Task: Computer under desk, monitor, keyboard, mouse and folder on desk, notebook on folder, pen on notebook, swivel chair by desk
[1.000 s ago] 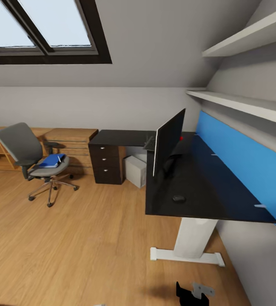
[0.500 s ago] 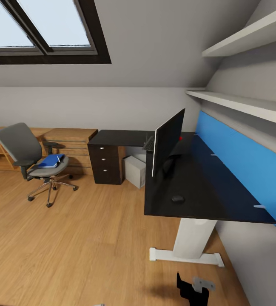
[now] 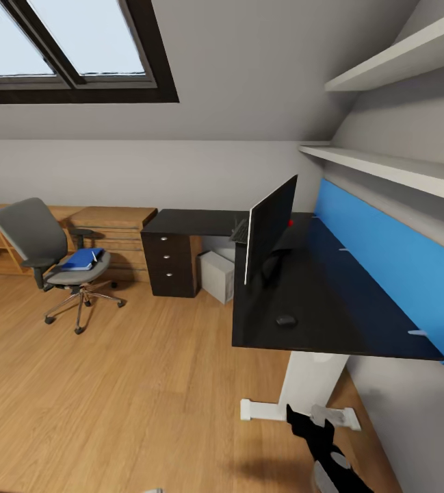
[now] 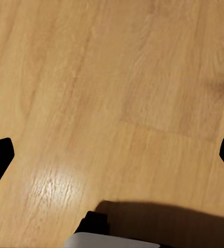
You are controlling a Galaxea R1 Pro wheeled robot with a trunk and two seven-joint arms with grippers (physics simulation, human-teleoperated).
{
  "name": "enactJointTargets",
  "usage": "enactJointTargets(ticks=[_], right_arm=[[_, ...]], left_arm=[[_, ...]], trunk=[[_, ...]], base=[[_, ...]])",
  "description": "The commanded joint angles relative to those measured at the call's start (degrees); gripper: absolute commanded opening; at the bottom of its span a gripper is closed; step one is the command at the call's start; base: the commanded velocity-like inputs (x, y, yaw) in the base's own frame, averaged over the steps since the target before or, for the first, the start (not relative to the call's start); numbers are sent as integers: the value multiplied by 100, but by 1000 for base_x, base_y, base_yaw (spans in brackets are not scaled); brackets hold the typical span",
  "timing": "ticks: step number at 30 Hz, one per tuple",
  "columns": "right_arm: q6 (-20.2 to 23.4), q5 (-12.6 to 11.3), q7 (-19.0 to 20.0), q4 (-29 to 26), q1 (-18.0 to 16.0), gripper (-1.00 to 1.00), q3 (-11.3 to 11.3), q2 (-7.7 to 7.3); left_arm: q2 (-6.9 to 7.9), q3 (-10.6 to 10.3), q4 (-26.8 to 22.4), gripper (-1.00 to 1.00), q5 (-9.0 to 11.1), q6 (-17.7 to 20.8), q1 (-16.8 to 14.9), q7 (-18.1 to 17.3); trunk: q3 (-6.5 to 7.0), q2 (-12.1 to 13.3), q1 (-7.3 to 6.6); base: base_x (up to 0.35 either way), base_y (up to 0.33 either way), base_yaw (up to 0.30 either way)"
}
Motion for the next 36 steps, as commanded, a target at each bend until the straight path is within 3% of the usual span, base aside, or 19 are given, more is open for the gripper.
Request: enactJointTargets(ticks=[1,10,16,20,27,32,33,34,36], right_arm=[[205,-41,5,-274,80,100,-11,-17],[2074,-29,-6,-2897,919,100,-19,-91],[3392,-17,-7,-4335,1201,100,-27,-100],[4322,-14,-9,-5028,1269,100,-41,-107],[5406,-12,-26,-5368,1104,100,-68,-136],[6211,-23,-13,-5403,475,100,-68,-140],[6342,-24,-12,-5394,338,100,-68,-140],[6549,-24,-12,-5349,85,100,-63,-138],[6693,-32,-12,-5279,-128,100,-60,-135]], left_arm=[[8,-35,3,100,61,-32,-5,39],[20,1,-4,100,54,-49,-5,20],[17,3,-49,100,47,-197,-5,7],[19,0,-302,100,45,-328,-5,11],[22,1,-1088,100,39,-222,-5,9],[22,5,-1994,100,33,542,-9,20],[22,7,-2209,100,34,799,-11,27],[20,10,-2650,100,36,1370,-29,44],[6,25,-3071,100,38,1961,-77,53]], trunk=[[-6,-3,0],[-6,-3,0],[-6,-3,0],[-6,-3,0],[-6,-3,0],[-6,-3,0],[-6,-3,0],[-6,-3,0],[-6,-3,0]], base=[[0,0,0],[0,0,0],[0,0,0],[0,0,0],[0,0,0],[0,0,0],[0,0,0],[0,0,0],[0,0,0]])
